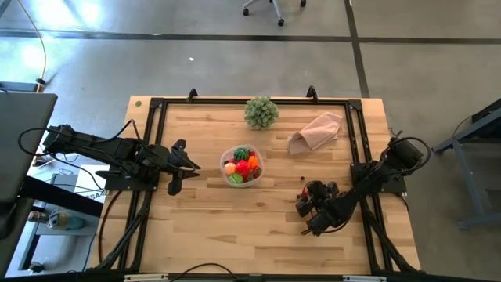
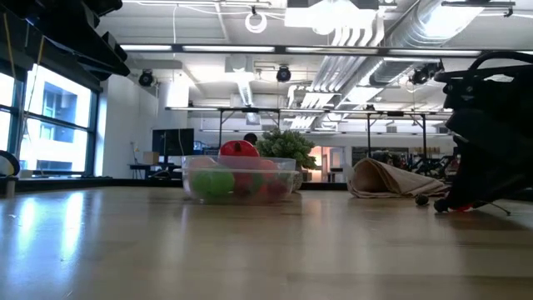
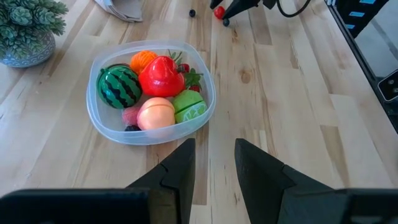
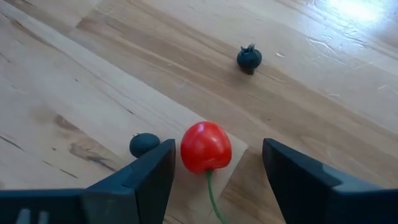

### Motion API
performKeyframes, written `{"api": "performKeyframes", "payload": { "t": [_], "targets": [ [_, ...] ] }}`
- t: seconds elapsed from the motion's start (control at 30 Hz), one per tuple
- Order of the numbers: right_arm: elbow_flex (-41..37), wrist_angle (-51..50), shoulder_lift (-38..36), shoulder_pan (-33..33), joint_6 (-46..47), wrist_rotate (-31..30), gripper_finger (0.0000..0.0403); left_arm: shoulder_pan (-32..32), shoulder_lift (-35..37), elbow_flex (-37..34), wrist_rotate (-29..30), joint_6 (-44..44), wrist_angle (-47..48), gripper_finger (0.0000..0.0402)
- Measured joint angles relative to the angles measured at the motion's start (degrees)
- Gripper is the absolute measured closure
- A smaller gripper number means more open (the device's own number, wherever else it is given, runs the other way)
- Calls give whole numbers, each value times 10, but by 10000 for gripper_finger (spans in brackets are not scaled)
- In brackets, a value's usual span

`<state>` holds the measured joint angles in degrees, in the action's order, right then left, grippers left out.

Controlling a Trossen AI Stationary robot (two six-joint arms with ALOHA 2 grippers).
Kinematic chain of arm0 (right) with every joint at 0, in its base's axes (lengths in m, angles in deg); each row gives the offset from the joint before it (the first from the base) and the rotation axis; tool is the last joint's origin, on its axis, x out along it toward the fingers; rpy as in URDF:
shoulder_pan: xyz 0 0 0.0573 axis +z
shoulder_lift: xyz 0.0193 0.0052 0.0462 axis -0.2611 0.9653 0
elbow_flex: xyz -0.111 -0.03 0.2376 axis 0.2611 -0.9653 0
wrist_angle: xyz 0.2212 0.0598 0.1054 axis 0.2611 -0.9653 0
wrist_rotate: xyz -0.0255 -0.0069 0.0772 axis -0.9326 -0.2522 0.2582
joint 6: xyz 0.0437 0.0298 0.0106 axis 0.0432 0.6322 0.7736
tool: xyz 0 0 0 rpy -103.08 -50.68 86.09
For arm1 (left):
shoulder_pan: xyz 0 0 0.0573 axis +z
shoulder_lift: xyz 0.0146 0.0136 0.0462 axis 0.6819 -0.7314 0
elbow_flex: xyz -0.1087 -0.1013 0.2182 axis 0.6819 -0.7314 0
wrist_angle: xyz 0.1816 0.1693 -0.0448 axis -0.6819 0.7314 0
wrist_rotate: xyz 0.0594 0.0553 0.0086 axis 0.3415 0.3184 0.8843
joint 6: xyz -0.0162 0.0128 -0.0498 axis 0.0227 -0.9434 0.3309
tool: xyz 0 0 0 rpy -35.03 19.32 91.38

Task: Pick and placing Produce into tupperware
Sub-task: Put the red cherry into the transparent bin

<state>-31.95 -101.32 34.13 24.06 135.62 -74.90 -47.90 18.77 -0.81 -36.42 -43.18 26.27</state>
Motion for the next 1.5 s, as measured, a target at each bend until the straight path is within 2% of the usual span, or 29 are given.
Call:
{"api": "performKeyframes", "payload": {
  "t": [0.3,0.9,1.5],
  "targets": [
    [0,4,0,-2,-11,2,223,0,0,0,0,0,0,300],
    [0,19,0,-2,-15,-8,297,0,0,0,0,0,0,300],
    [0,25,0,-2,-10,-14,320,0,0,0,0,0,0,300]
  ]
}}
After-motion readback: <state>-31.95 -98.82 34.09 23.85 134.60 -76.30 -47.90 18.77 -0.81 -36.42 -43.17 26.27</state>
